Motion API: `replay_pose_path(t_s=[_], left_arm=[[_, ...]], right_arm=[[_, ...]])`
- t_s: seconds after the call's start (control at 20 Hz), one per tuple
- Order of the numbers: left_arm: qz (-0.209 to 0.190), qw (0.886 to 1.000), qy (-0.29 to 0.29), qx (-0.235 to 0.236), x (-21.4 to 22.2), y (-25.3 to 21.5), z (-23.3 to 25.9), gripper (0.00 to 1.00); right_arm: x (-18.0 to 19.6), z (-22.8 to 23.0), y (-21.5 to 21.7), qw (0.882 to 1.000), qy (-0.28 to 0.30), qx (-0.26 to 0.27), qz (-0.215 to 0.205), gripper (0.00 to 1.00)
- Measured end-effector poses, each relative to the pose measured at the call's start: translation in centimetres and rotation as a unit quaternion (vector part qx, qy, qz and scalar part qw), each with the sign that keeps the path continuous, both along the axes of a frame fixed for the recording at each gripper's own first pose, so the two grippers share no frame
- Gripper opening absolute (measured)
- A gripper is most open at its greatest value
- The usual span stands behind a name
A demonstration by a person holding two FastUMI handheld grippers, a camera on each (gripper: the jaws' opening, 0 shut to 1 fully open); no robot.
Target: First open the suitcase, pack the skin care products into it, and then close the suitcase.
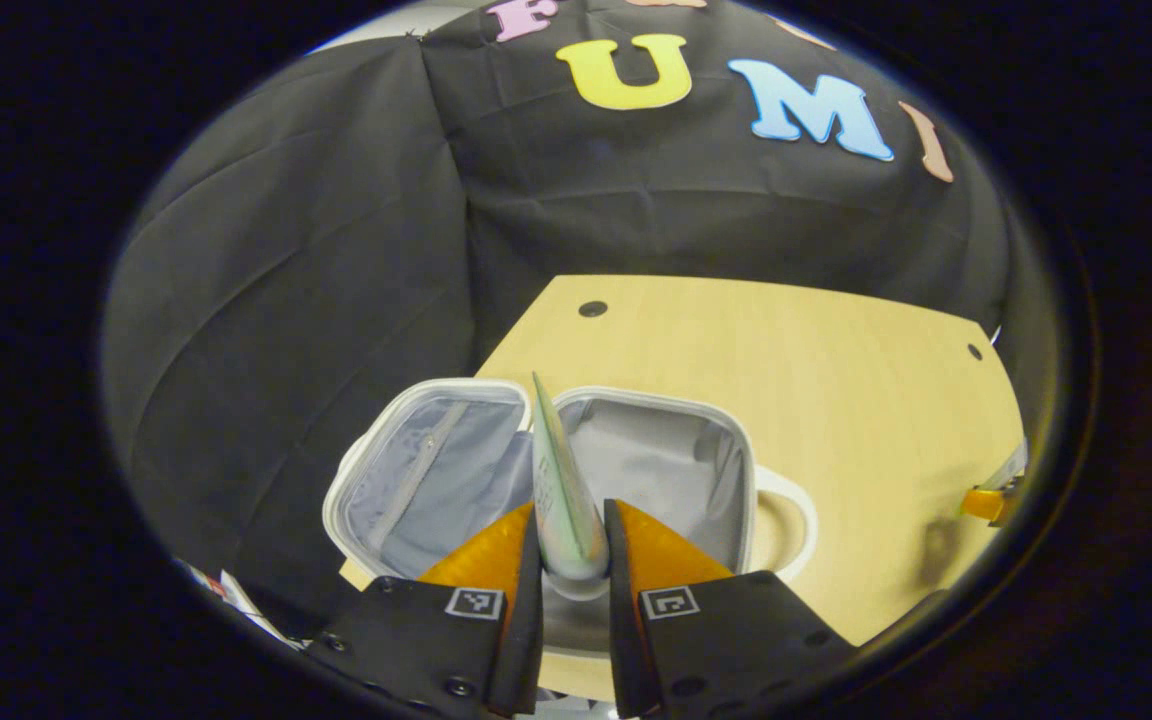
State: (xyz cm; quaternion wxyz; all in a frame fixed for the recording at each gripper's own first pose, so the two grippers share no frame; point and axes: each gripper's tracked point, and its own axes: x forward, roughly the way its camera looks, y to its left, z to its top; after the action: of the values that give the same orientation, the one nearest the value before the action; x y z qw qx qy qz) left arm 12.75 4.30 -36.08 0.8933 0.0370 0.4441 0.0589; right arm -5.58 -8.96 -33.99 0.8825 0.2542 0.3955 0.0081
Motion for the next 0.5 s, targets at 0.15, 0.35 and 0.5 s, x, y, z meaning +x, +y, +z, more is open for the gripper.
replay_pose_path(t_s=[0.15,0.35,0.5], left_arm=[[-0.003,0.999,0.024,0.042,0.1,2.2,-1.9,0.47],[0.003,0.999,-0.012,0.048,1.2,3.0,-0.4,0.87],[0.023,0.998,-0.044,0.031,0.4,4.8,1.2,0.88]], right_arm=[[-0.4,1.9,1.5,1.0,-0.018,0.001,0.02,0.27],[-0.3,4.7,3.8,0.998,-0.038,0.01,0.042,0.27],[0.7,7.4,6.6,0.996,-0.055,0.023,0.071,0.24]])
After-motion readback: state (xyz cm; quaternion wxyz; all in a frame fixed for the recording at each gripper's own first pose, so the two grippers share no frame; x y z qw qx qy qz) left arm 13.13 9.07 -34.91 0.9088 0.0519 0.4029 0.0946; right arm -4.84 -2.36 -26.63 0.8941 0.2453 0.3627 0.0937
